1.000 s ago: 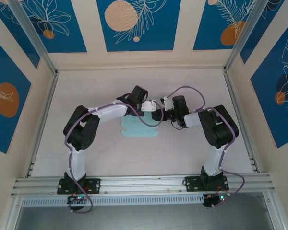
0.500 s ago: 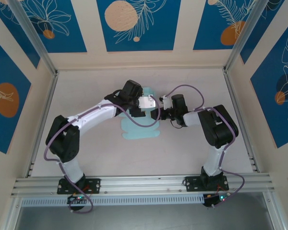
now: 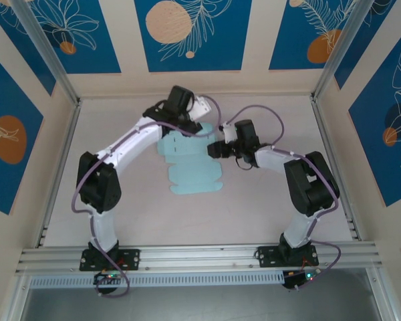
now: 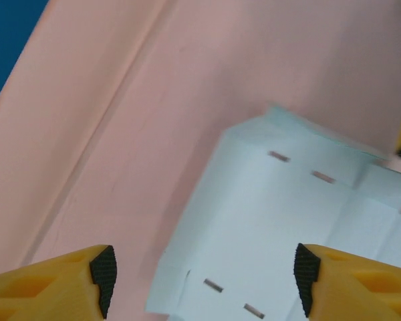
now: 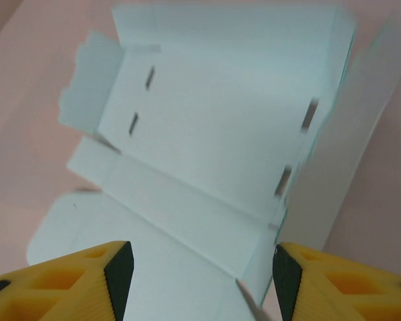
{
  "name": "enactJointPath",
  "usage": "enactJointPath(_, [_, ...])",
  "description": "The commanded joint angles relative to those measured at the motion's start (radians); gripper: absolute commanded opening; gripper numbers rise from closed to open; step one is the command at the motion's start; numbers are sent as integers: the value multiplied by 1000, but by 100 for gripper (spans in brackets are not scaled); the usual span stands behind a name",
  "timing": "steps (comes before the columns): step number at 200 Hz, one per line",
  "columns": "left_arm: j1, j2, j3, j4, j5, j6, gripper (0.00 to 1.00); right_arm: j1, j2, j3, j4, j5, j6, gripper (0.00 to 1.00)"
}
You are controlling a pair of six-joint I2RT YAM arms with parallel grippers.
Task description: Fold the paper box
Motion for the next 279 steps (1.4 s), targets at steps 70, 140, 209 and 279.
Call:
enactJointPath(70, [283, 627, 932, -689, 560, -81, 78, -52, -53, 267, -431, 57, 53, 60])
enactJointPath(140, [306, 730, 1027, -754, 494, -11, 79, -75, -109, 276, -464, 47, 92, 60])
enactJointPath(209, [306, 769, 1020, -745, 340, 3, 78, -72, -164, 226, -442, 48, 97, 60])
enactJointPath(279, [293, 784, 971, -745, 386, 14, 68, -73, -181, 205, -430, 56, 99, 60])
